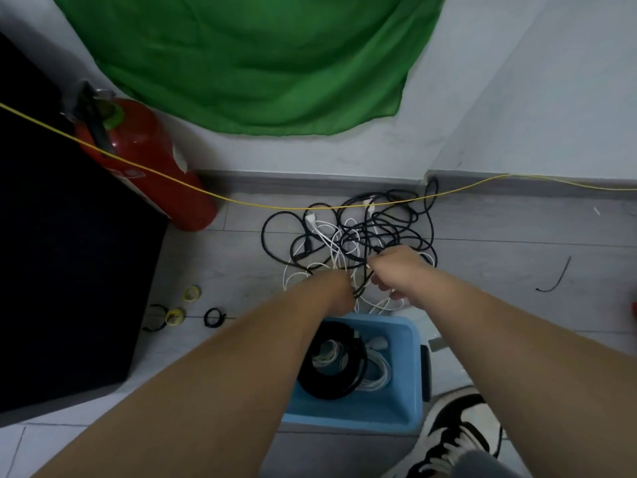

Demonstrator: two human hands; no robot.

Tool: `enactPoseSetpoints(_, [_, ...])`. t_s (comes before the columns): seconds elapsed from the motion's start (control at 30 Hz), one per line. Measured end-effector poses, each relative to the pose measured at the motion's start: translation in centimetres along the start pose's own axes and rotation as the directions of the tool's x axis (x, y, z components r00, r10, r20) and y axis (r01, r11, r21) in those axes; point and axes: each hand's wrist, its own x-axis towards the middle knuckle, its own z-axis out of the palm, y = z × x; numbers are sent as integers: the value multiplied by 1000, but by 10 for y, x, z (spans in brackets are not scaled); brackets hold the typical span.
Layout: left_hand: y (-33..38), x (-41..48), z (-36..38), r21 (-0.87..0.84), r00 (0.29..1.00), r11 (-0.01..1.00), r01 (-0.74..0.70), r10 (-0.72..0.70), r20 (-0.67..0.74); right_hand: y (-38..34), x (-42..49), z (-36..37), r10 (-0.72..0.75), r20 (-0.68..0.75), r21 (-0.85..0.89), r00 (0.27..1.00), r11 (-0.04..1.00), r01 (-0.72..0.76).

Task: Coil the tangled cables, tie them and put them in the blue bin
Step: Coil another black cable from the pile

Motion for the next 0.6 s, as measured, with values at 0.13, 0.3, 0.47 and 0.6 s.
enactPoseSetpoints(0.13, [-5, 15, 6, 136, 988, 991, -3, -18, 150, 4, 3, -1, 59, 16, 248, 998, 967, -61])
enactPoseSetpoints(0.3, [-22, 10, 3, 245, 998, 969, 17, -3, -58, 0, -3, 3, 64, 45, 222, 997, 972, -72])
enactPoseSetpoints(0.47, [-13, -24, -52, 83, 894, 987, -141, 162, -418, -6, -23, -8, -217, 19, 13, 976, 976, 217])
enactPoseSetpoints(0.6, [10, -75, -123, 21, 793, 949, -314, 274, -544, -32, -48, -27, -488, -112, -39, 866, 873, 486])
